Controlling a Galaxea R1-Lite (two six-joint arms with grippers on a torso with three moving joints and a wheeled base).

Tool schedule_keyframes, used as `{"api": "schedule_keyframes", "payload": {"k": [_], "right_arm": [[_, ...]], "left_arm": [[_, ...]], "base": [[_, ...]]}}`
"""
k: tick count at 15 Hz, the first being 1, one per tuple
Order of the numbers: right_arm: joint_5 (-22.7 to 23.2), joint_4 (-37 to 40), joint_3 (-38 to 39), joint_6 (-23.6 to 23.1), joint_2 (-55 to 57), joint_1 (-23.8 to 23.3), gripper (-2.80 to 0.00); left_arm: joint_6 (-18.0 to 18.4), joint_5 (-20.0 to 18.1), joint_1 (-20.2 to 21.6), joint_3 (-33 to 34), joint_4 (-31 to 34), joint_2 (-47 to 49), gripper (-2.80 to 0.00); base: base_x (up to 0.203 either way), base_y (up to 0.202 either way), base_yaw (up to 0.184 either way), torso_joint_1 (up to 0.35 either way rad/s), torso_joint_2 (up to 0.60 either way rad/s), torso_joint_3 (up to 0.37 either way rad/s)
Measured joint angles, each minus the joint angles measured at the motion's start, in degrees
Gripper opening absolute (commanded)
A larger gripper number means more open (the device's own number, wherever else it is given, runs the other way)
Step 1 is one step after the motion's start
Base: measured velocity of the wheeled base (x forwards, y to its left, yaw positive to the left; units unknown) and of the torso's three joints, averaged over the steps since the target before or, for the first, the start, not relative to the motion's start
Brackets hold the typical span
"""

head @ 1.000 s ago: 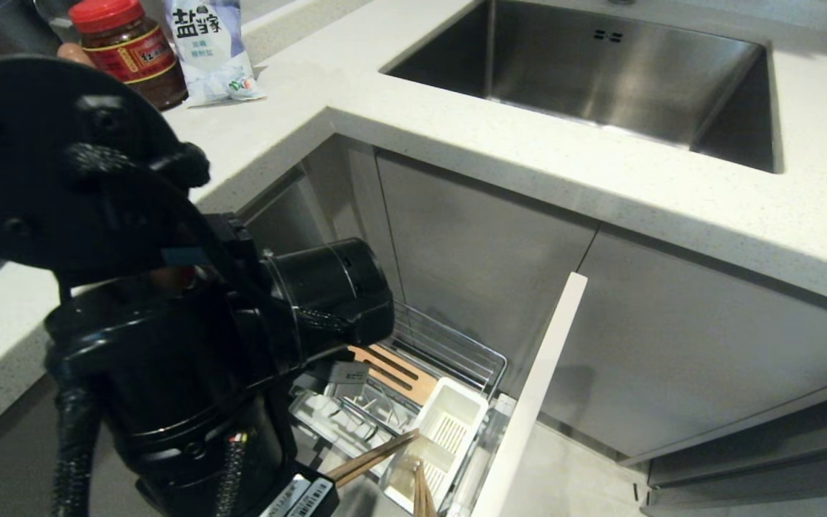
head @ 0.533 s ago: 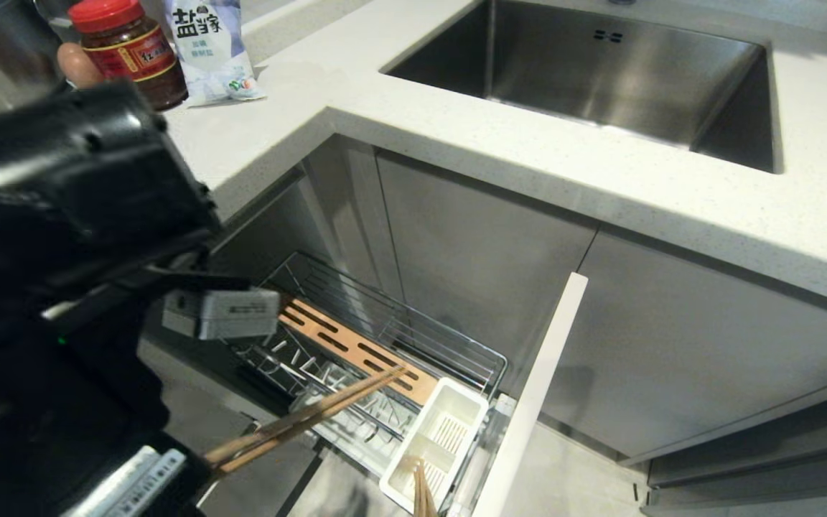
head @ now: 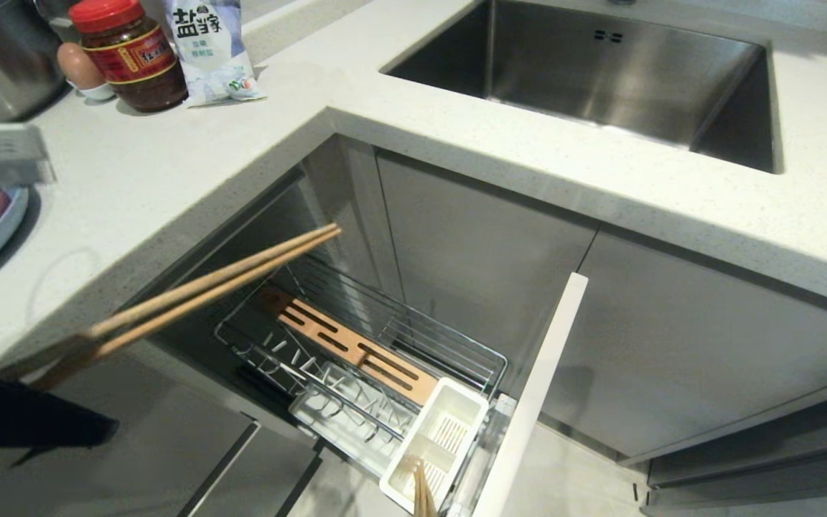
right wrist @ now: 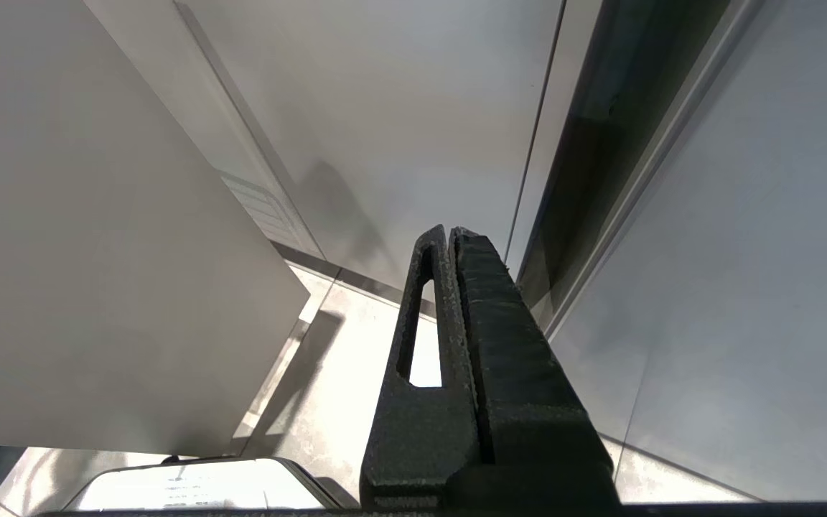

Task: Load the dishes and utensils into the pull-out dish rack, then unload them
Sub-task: Take the chopsticks out of the cupboard

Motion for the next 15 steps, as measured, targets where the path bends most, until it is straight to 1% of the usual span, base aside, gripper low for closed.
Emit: {"api": "schedule_keyframes", "payload": {"k": [2,4,6,15], "right_arm": [[0.0,0.0,0.0,0.0,0.0,0.0,-2.8],[0.0,0.0,0.0,0.0,0.0,0.0,-2.8],[0.0,0.0,0.0,0.0,0.0,0.0,-2.8],[0.0,0.0,0.0,0.0,0.0,0.0,-2.8]], "left_arm": [[0.2,3.1,0.6,-0.3,-2.5,-2.7,-2.8],[0.5,6.7,2.2,-0.5,-4.3,-4.9,-2.8],[0.6,10.4,4.9,-0.8,-5.0,-6.3,-2.8],[0.9,27.2,24.3,-1.7,-8.4,-8.0,-2.8]], "base": [[0.0,0.0,0.0,0.0,0.0,0.0],[0.0,0.0,0.0,0.0,0.0,0.0],[0.0,0.0,0.0,0.0,0.0,0.0],[0.0,0.0,0.0,0.0,0.0,0.0]]}}
